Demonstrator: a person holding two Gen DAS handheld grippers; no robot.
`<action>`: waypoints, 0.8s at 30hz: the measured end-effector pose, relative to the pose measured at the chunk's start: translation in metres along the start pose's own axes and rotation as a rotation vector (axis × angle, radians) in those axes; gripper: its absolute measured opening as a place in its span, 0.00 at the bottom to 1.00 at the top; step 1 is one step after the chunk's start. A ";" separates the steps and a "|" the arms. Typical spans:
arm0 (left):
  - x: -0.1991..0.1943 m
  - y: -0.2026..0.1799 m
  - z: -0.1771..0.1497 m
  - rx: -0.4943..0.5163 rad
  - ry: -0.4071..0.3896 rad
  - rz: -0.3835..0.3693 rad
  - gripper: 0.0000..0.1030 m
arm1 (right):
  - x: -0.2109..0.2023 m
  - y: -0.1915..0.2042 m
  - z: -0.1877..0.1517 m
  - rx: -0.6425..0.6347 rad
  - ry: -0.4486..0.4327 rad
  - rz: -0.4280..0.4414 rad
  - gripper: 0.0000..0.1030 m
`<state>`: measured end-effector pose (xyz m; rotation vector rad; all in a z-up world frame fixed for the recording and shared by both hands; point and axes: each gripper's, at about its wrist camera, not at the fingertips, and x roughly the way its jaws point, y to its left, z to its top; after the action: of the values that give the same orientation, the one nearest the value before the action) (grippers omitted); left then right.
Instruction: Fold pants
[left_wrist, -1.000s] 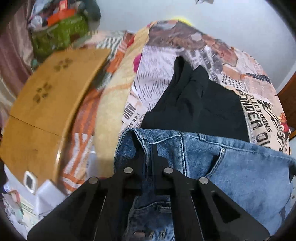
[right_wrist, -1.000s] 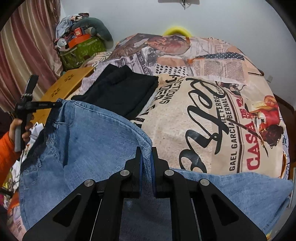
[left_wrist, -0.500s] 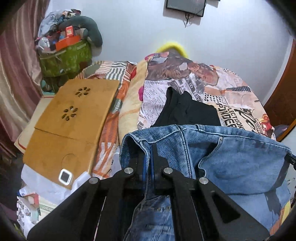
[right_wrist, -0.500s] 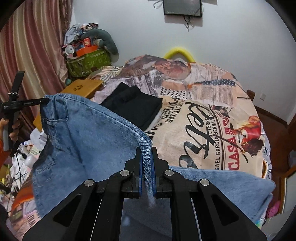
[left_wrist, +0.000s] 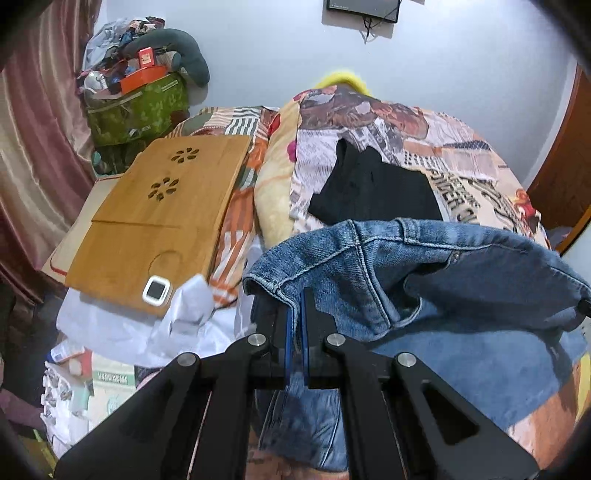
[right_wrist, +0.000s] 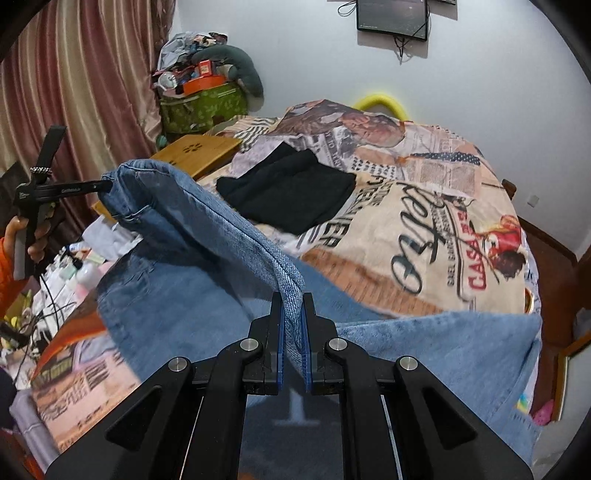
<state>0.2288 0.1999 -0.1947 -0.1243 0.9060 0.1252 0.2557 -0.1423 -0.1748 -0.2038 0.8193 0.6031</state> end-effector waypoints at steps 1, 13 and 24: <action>-0.001 0.001 -0.006 -0.001 0.004 -0.001 0.04 | 0.000 0.002 -0.005 0.008 0.006 0.006 0.06; 0.011 0.015 -0.074 -0.033 0.092 -0.017 0.04 | 0.006 0.024 -0.046 0.072 0.069 0.037 0.06; 0.023 0.005 -0.120 -0.010 0.186 -0.011 0.10 | 0.005 0.025 -0.062 0.136 0.095 0.059 0.10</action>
<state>0.1489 0.1867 -0.2860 -0.1522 1.0897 0.1093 0.2048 -0.1442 -0.2187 -0.0847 0.9576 0.5943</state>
